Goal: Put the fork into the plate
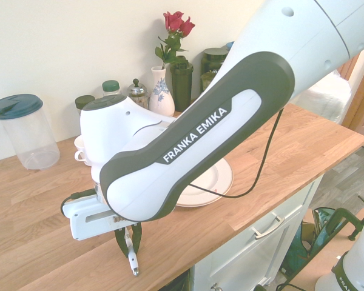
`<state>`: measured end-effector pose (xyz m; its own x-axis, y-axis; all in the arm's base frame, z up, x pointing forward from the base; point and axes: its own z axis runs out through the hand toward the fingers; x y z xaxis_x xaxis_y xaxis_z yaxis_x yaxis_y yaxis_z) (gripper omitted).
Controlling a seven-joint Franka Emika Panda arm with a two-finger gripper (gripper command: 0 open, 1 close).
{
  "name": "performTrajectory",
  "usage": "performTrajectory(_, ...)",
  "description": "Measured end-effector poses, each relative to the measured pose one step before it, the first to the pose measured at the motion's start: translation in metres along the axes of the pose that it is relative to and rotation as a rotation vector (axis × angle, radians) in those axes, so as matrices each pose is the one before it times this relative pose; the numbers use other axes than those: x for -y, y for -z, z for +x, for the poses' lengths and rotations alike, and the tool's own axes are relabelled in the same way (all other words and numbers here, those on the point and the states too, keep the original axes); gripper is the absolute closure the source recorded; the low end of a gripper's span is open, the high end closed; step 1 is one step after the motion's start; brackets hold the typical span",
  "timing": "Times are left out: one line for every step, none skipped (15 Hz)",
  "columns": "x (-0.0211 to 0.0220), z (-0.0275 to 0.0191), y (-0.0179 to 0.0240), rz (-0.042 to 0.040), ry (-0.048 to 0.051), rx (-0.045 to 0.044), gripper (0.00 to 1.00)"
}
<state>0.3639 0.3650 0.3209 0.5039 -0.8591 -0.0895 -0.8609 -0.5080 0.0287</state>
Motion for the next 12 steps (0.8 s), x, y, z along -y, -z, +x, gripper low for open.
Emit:
performTrajectory(0.00035, 0.00052, 0.00041, 0.00214, -0.00206, 0.00041, 1.0)
performTrajectory(0.00104, 0.00163, 0.00138, 0.00517, -0.00357, 0.00036, 1.0)
performTrajectory(0.00179, 0.00229, 0.00352, 0.00984, -0.00513, 0.0002, 1.0)
performTrajectory(0.00281, 0.00263, 0.00597, 0.01313, -0.00603, 0.00022, 1.0)
performTrajectory(0.00353, 0.00187, 0.00832, 0.01746, -0.005, 0.00041, 1.0)
performTrajectory(0.00349, 0.00187, 0.00978, 0.01677, -0.00408, -0.00132, 1.0)
performTrajectory(0.00342, 0.00297, 0.01057, 0.01539, -0.00548, -0.00244, 1.0)
performTrajectory(0.00171, 0.00661, 0.00994, 0.01079, -0.01043, -0.00471, 1.0)
performTrajectory(0.00129, 0.01144, 0.0091, 0.00929, -0.01528, -0.00563, 1.0)
performTrajectory(0.00069, 0.01627, 0.00899, 0.00657, -0.01879, -0.00434, 1.0)
performTrajectory(-0.0005, 0.01805, 0.00864, 0.00771, -0.01663, -0.00293, 1.0)
performTrajectory(-0.00293, 0.01807, 0.00822, 0.00538, -0.01641, -0.00181, 1.0)
